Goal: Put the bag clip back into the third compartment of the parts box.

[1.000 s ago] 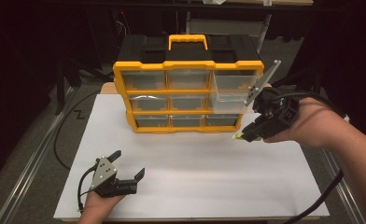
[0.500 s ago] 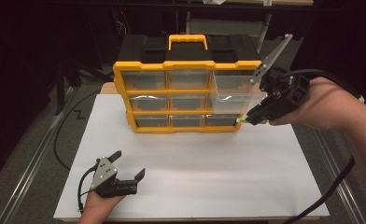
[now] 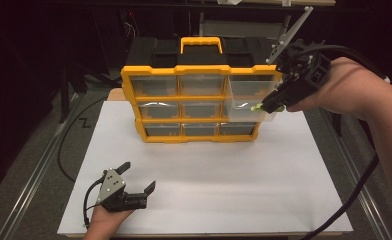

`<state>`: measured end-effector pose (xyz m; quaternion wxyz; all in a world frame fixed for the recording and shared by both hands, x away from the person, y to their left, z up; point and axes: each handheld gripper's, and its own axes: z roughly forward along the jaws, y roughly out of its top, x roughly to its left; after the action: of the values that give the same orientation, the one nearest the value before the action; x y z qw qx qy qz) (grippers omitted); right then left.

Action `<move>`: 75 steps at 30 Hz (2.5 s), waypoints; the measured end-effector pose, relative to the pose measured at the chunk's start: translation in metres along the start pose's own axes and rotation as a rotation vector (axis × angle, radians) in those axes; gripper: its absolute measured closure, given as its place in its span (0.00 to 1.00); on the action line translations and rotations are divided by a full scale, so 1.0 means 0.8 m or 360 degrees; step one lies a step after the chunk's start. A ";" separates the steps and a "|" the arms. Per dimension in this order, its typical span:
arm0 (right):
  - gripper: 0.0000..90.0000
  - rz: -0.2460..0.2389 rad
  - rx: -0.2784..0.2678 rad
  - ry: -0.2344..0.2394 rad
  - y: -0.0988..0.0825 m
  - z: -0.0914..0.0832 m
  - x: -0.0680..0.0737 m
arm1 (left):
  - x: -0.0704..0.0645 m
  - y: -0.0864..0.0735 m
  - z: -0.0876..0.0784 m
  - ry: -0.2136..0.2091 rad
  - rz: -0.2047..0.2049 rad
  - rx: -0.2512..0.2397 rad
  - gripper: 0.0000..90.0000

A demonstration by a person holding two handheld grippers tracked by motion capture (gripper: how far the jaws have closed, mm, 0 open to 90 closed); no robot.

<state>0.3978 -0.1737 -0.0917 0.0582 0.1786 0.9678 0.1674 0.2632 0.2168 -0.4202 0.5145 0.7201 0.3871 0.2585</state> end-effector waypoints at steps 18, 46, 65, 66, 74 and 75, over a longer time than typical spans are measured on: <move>0.88 0.0046 -0.0031 -0.0062 0.037 0.010 -0.037 | 0.001 -0.001 -0.001 -0.0010 -0.0005 0.0003 0.01; 0.88 0.0085 0.0066 -0.0090 0.042 0.061 -0.069 | 0.002 -0.002 0.000 -0.0009 -0.0007 0.0007 0.01; 0.47 0.0152 0.0005 -0.0141 0.017 0.027 -0.053 | 0.002 -0.002 0.002 -0.0022 0.0003 0.0014 0.01; 0.46 0.0156 0.0008 -0.0146 0.014 0.026 -0.051 | 0.003 -0.002 0.002 -0.0023 0.0000 0.0011 0.01; 0.40 0.0179 -0.0004 -0.0175 -0.020 0.013 -0.034 | 0.003 -0.002 0.003 -0.0014 -0.0005 0.0018 0.01; 0.39 0.0183 -0.0002 -0.0181 -0.025 0.011 -0.032 | 0.003 -0.002 0.003 -0.0012 -0.0007 0.0019 0.01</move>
<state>0.4167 -0.1977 -0.1055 0.1034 0.2431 0.9510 0.1606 0.2660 0.2179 -0.4225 0.5123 0.7233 0.3882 0.2524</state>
